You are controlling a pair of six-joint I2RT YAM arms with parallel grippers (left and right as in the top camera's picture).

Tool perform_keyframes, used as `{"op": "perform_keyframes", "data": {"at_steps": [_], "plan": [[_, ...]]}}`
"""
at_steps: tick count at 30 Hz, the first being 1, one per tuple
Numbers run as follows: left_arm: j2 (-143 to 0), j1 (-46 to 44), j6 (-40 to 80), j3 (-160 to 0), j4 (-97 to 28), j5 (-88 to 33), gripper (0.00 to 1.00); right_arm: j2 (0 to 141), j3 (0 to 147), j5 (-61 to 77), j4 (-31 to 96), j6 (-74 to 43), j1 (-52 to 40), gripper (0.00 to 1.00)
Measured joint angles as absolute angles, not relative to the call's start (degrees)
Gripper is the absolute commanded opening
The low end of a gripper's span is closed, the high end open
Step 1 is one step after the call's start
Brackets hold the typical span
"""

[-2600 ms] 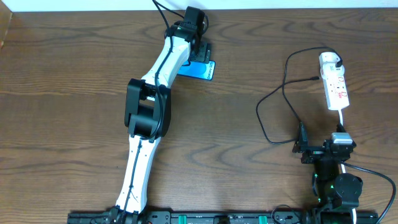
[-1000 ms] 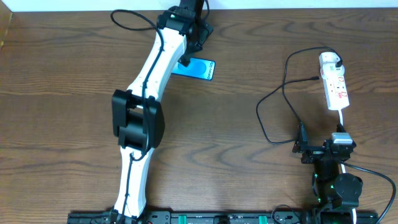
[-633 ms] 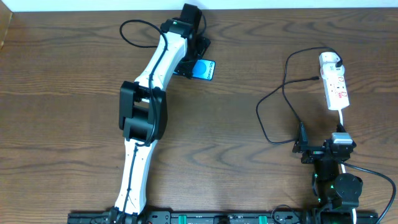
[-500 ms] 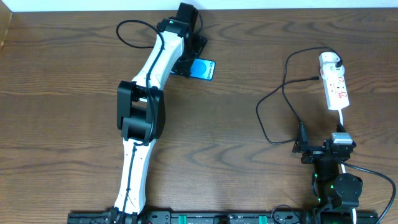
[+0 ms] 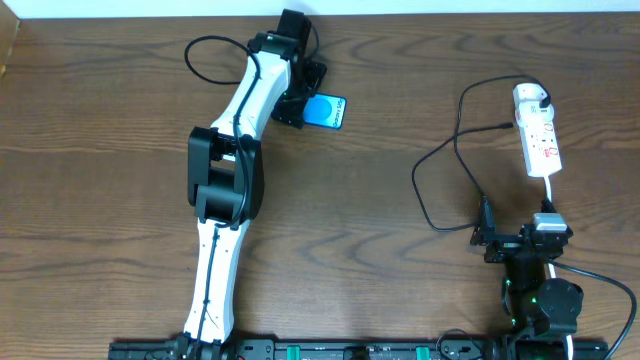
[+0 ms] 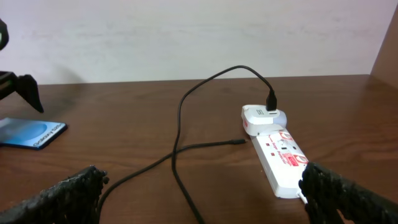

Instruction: Plug charger to phone and switch on socket

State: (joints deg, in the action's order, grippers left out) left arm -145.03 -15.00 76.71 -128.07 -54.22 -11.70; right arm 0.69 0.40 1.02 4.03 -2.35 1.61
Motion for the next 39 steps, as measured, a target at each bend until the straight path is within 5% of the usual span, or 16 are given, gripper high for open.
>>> {"op": "perform_keyframes", "data": {"at_steps": [14,39], "plan": [[-145.6,-15.0,75.0,-128.6,-56.0,-11.6,0.83,0.7,0.4,1.0,4.0,-2.3,1.6,0.99],[-146.8,-15.5,74.8,-130.3,-58.0,-8.9,0.84,0.7,0.4,1.0,4.0,-2.3,1.6,0.99]]}}
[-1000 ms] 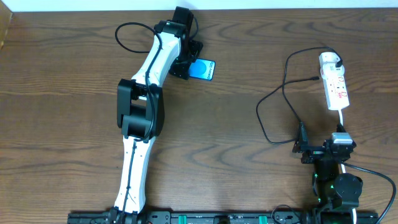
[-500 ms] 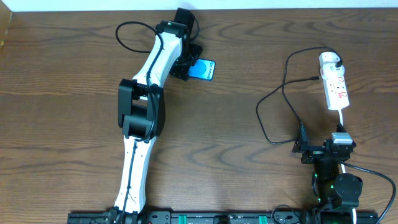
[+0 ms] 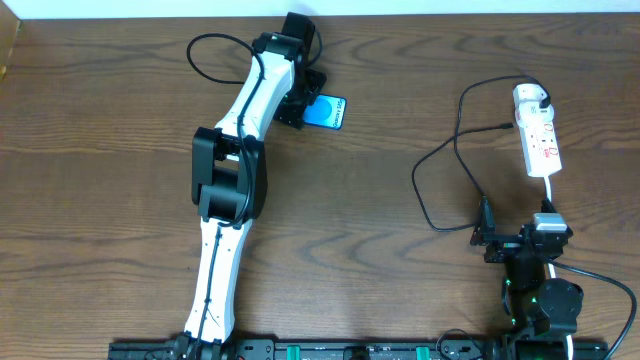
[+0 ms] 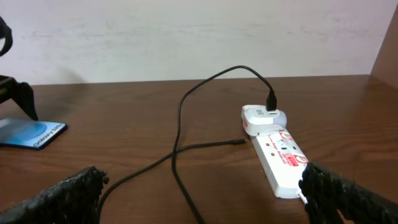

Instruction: Plug charger to phone and switch on socket

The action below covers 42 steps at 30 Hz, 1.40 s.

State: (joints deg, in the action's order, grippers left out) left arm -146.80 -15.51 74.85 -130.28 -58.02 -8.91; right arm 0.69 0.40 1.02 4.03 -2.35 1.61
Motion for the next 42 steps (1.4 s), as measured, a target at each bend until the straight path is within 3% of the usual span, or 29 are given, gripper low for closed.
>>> {"op": "perform_keyframes", "data": {"at_steps": [20,31,42], "plan": [[-146.9,-14.4,79.3,-130.3,-55.4,-11.7,0.84,0.7,0.4,1.0,4.1,-2.3,1.6,0.99],[-147.1,-12.5,69.8,-133.7,-70.5,-7.5,0.84,0.7,0.4,1.0,4.1,-2.3,1.6,0.99],[-140.8,-12.3,61.3,-148.7,-71.2,-1.7,0.84,0.7,0.4,1.0,4.0,-2.3,1.6,0.99]]}}
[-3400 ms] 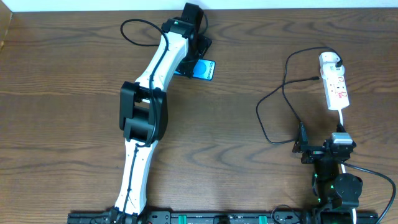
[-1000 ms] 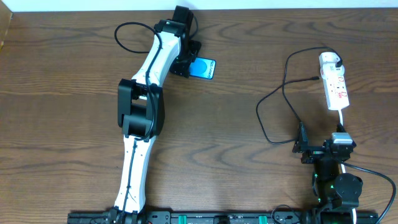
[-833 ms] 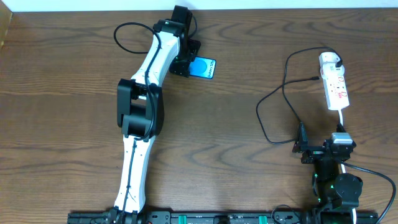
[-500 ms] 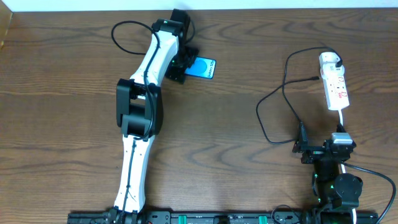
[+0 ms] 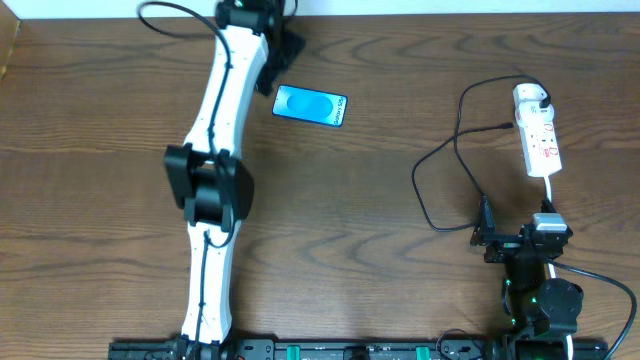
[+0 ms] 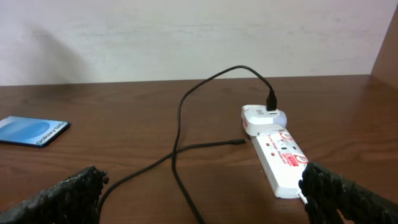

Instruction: Plug charger to phone and switch on socket

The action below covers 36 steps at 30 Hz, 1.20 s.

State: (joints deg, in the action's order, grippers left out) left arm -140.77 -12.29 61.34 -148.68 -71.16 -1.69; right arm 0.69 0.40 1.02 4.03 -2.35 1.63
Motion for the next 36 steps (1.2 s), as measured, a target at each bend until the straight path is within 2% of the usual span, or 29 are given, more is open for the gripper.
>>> {"op": "perform_keyframes", "data": {"at_steps": [6,12,18,27,36], "plan": [[-134.6,-12.5,58.6,-153.2,-65.2,-1.1,0.84,0.7,0.4,1.0,4.0,-2.3,1.6,0.99],[-135.2,-12.5,58.0,-153.6,-59.3,-1.1,0.84,0.7,0.4,1.0,4.0,-2.3,1.6,0.99],[-141.1,-12.5,58.6,-153.6,-61.2,-1.6,0.84,0.7,0.4,1.0,4.0,-2.3,1.6,0.99],[-154.8,-11.8,61.8,-153.2,-65.8,-9.6,0.84,0.7,0.4,1.0,4.1,-2.3,1.6,0.99],[-155.3,-11.5,65.3,-153.1,-68.2,-11.3,0.84,0.7,0.4,1.0,4.0,-2.3,1.6,0.99]]}}
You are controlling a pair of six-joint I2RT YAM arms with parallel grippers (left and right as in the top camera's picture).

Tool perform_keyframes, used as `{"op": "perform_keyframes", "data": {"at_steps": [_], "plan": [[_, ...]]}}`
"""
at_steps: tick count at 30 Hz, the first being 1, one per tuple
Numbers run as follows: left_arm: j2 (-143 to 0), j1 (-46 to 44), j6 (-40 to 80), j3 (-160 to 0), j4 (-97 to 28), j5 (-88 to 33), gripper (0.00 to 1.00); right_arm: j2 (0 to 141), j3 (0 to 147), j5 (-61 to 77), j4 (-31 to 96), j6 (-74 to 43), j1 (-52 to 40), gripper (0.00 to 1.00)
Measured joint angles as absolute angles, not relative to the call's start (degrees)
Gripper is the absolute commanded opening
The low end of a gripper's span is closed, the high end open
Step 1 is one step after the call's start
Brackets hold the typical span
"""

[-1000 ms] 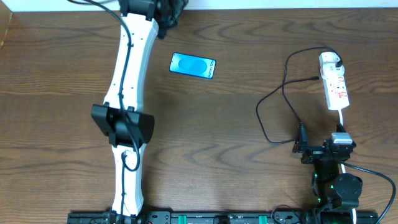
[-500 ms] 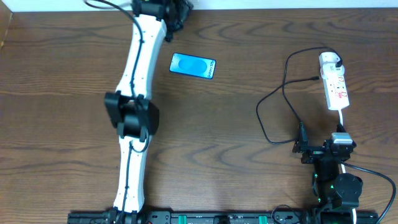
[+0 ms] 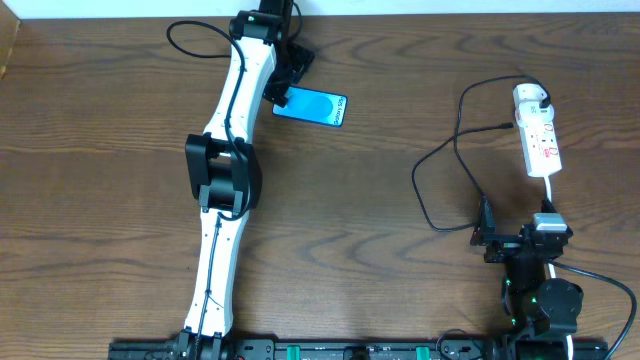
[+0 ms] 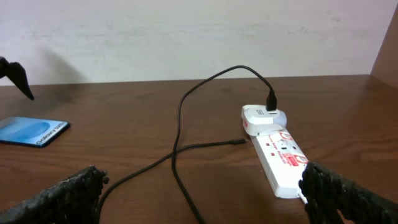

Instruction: Plug charger to phone and switch on socket

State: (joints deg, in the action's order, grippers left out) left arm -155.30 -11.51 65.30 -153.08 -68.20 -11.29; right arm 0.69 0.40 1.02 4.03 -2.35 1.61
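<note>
The blue phone (image 3: pixel 310 106) lies flat at the back of the table, also visible as the phone (image 4: pixel 34 131) at the left of the right wrist view. My left gripper (image 3: pixel 287 82) hovers at its left end, fingers spread, nothing between them. A white power strip (image 3: pixel 537 135) lies at the far right with the white charger block (image 4: pixel 264 118) plugged into its far end. The black cable (image 3: pixel 440 170) loops left, and its free plug (image 4: pixel 239 142) rests on the wood beside the strip. My right gripper (image 4: pixel 202 208) stands wide open near the strip's near end.
The strip's own white lead runs under my right arm (image 3: pixel 540 290). A pale wall (image 4: pixel 186 37) closes the far edge of the table. Bare wood (image 3: pixel 380 230) lies between the phone and the cable loop.
My left gripper was behind and to the left of the phone; now it is at the phone's left end. Phone, cable, strip and right gripper have not moved.
At first my left gripper covered the phone's left part, and stayed there at the following moment. Later the gripper stood off behind it, and the phone lay fully uncovered, slightly further left. Now the gripper is back at its left end. My right arm stayed still.
</note>
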Motion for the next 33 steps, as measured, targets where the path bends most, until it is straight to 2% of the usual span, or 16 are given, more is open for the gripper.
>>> {"op": "perform_keyframes", "data": {"at_steps": [24,33], "plan": [[-155.6,-11.7,71.2,-149.7,-67.9,-14.2,0.84,0.7,0.4,1.0,4.0,-2.3,1.6,0.99],[-155.9,-12.1,71.9,-149.8,-71.3,-15.4,0.84,0.7,0.4,1.0,4.0,-2.3,1.6,0.99]]}}
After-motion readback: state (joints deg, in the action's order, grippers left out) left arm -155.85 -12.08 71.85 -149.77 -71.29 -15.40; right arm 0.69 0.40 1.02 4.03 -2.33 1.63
